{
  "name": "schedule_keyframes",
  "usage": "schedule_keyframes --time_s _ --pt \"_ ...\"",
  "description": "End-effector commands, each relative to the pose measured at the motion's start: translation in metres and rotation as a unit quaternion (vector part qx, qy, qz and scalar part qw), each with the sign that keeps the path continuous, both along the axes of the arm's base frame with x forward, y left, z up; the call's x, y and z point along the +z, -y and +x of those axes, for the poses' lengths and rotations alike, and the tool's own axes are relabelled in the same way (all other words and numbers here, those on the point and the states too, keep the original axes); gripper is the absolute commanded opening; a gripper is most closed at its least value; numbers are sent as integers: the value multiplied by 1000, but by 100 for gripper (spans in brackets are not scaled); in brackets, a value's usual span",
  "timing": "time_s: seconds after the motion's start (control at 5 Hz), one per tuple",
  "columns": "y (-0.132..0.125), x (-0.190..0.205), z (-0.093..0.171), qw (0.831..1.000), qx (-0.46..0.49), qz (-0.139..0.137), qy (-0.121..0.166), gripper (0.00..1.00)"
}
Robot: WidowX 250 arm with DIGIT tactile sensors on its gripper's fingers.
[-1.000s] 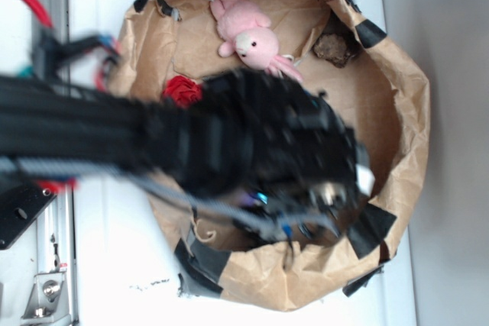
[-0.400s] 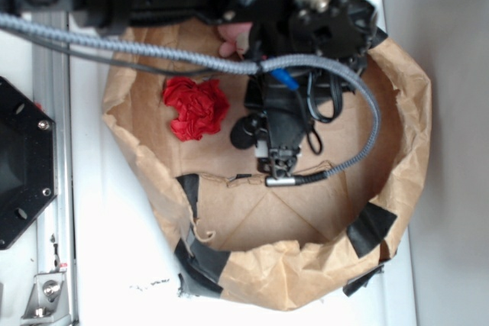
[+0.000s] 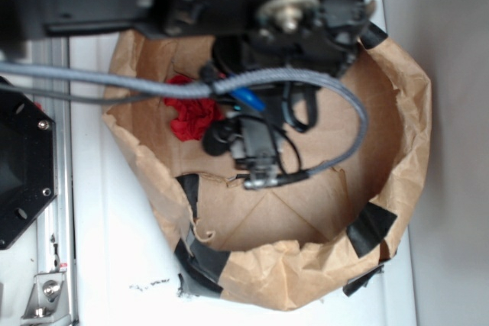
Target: Grab the black box.
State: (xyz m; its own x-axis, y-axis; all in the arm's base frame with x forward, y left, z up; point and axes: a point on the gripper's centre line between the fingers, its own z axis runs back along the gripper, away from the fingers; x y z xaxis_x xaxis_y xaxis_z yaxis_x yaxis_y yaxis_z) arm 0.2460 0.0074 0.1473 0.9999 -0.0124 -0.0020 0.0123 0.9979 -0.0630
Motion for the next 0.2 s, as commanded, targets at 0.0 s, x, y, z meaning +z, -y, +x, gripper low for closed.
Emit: schedule_keyframes --time_s 0.0 --pt "5 6 -4 999 14 6 31 0"
